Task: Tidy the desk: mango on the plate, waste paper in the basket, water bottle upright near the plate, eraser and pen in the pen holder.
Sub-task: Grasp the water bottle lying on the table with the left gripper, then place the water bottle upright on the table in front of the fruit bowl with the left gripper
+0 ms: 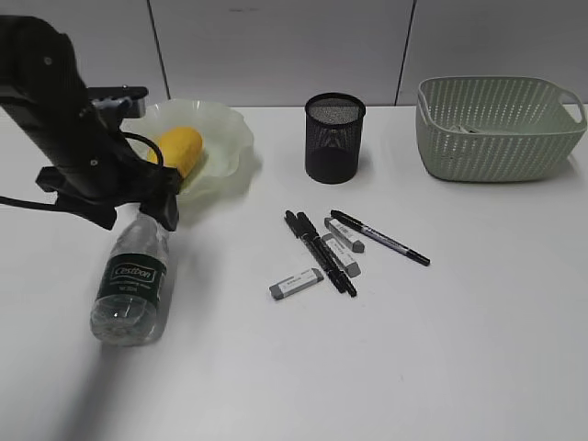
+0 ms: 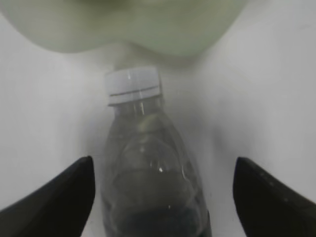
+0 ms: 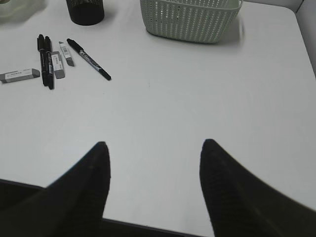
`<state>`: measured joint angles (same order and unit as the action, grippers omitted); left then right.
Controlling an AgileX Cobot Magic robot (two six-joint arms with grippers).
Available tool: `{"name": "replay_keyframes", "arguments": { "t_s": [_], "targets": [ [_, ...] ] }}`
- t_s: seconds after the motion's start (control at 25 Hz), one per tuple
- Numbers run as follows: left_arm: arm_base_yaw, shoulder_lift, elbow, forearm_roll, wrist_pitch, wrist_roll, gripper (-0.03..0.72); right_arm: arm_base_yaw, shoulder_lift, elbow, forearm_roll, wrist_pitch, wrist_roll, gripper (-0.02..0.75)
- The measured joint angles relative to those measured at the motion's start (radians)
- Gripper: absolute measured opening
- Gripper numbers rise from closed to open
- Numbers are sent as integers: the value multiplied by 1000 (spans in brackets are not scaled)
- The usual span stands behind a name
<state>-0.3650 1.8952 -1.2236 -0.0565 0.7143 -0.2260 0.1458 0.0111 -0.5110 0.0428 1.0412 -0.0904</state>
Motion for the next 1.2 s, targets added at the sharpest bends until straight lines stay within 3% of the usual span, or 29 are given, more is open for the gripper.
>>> {"name": "replay_keyframes", "arguments": {
  "t_s": [0.12,0.24,0.36,0.44,0.56,0.68,0.76,0.92,1.2],
  "targets": [
    [0,81,-34,6,15,-37,590,0,0,0,0,-1,0,447],
    [0,112,-42,8,17,-45,396,0,0,0,0,-1,0,442],
    [-4,85,-19,20,-16,-45,383,0,0,0,0,-1,0,441],
    [-17,-5,62,56,-101,-45,383,0,0,0,0,-1,0,441],
    [-39,-244,295,90,-403,-44,377,0,0,0,0,-2,0,438],
    [-22,-434,575,164,-919,-36,360,0,0,0,0,-2,0,437],
    [17,-448,687,176,-1239,10,360,0,0,0,0,-2,0,437],
    [71,-334,756,168,-1427,54,360,0,0,0,0,-2,0,437],
    [74,-87,761,252,-1762,66,359,0,0,0,0,-2,0,437]
  ]
}}
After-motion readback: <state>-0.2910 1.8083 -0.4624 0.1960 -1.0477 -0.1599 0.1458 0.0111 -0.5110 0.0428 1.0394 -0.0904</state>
